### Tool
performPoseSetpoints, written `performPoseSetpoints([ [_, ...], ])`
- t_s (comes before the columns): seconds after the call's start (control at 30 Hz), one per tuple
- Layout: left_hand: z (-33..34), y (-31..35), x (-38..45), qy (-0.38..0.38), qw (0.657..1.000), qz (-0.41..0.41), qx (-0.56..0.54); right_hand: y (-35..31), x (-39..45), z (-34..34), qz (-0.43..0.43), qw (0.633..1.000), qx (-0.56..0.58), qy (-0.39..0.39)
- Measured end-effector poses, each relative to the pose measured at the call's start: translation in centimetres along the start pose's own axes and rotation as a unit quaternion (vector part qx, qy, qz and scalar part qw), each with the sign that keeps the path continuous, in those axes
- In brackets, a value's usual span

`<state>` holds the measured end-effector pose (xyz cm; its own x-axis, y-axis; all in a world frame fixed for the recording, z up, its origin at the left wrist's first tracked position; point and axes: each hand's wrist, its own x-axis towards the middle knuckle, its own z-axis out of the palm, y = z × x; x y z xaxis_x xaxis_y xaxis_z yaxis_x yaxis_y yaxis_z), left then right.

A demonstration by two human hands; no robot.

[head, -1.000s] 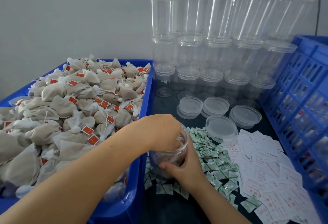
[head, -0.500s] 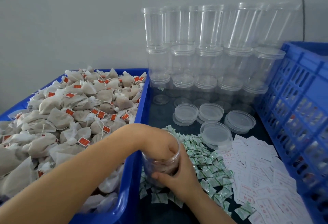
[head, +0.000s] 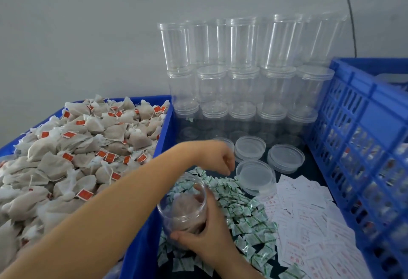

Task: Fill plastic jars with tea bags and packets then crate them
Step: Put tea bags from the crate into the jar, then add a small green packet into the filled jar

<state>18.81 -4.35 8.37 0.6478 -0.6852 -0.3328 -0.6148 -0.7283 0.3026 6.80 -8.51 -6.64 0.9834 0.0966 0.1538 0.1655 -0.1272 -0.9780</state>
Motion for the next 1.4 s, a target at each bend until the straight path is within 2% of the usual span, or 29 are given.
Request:
performPoseSetpoints([
  [0.13,2.6,-2.0,2.9,-0.051,0.996,-0.03,0.064,-0.3,0.2,-0.1,-0.008,1.0,-0.005,-0.006],
  [0.27,3.9,-2.9,4.2,-0.088,0.991,-0.018,0.097,-0.4,0.2,0.2,-0.019,1.0,0.0,0.002],
  [0.77,4.0,-1.9,5.3,-0.034,0.996,0.031,0.078,0.2,0.3,0.2,0.008,1.0,0.021,0.014],
  [0.93,3.4,-2.0,4.2,0.016,0.996,0.019,0.082,0.0,0.3,0.4,-0.011,1.0,0.013,0.01],
  [1.07,2.2,-2.1,2.3,0.05,0.998,0.012,0.043,0.0,0.3,0.2,-0.014,1.0,-0.008,0.015],
  [1.17,1.0,-2.0,0.3,0.067,0.998,0.003,-0.017,0.2,0.3,0.3,-0.019,1.0,-0.008,0.02],
  [1.27,-0.4,-1.9,-2.5,0.128,0.986,-0.006,-0.105,0.2,0.3,0.6,-0.008,1.0,0.008,0.021],
  [1.4,-1.1,-2.3,-6.8,0.197,0.966,-0.038,-0.163,0.1,0.0,0.4,-0.017,1.0,-0.001,0.021],
])
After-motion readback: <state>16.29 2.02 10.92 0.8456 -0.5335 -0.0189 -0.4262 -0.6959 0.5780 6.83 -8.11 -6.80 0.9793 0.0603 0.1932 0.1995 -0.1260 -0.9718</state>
